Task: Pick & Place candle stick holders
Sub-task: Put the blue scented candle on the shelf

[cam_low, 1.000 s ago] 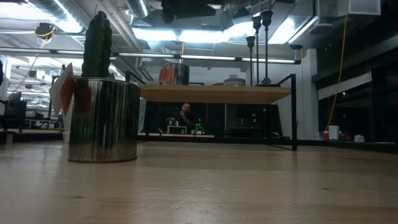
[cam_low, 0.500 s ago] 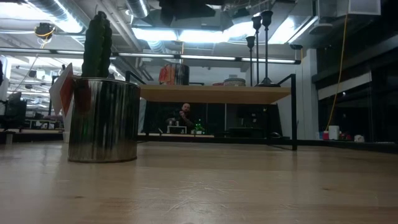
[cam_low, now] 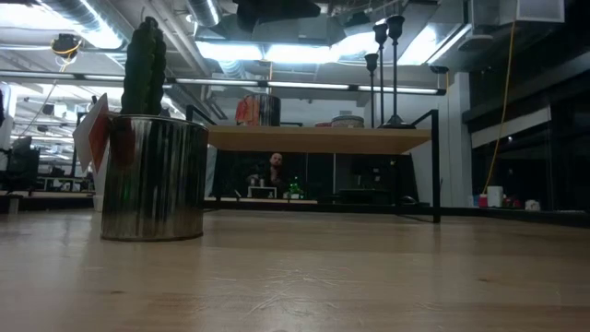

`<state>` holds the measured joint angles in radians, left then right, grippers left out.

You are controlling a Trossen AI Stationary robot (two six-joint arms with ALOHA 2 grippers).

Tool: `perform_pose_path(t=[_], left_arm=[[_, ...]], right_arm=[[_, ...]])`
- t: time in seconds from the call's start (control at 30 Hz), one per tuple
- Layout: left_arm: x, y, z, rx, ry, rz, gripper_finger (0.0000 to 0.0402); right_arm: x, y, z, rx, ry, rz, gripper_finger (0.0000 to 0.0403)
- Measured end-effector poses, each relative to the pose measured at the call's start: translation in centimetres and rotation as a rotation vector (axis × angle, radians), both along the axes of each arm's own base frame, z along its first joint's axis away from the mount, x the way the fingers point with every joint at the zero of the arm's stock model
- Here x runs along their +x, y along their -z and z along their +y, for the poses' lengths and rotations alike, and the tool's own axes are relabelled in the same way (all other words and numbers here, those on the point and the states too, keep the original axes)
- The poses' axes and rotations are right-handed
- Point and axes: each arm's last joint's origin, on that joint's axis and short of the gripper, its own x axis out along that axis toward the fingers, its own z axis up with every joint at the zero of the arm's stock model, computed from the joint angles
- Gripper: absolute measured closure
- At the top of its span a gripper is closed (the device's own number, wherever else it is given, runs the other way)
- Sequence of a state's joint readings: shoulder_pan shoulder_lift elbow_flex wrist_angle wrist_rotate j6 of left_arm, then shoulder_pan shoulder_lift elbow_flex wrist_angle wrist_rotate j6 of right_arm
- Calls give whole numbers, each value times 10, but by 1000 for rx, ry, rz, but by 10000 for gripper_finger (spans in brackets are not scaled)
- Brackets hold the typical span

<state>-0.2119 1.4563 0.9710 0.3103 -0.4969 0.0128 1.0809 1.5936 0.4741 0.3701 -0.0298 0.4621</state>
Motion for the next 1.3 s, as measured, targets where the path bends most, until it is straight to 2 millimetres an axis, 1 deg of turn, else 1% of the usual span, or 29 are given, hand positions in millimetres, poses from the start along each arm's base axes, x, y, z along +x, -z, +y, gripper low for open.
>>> perform_pose_path(t=[0.27,0.4,0.5,0.63,0.87,1.0,1.13,1.23,1.3], left_arm=[[-1,0,-8,0,25,0,192],[-2,0,-12,0,38,2,192],[-3,1,-15,1,47,6,192],[-4,1,-19,2,61,8,192],[-7,3,-29,-10,114,29,192],[-9,6,-38,-42,165,53,192],[-12,12,-50,-85,255,93,192],[-13,18,-62,-101,311,127,192],[-15,20,-70,-96,330,134,192]], right_arm=[[13,12,11,38,28,-69,330],[24,17,9,-12,50,-135,330],[35,20,2,-50,88,-175,330],[49,20,-8,-99,82,-240,330],[82,17,-35,-138,114,-325,330],[101,12,-50,-137,126,-426,330],[123,2,-63,-131,194,-474,330],[140,-7,-67,-154,203,-502,330],[146,-10,-67,-188,197,-466,330]])
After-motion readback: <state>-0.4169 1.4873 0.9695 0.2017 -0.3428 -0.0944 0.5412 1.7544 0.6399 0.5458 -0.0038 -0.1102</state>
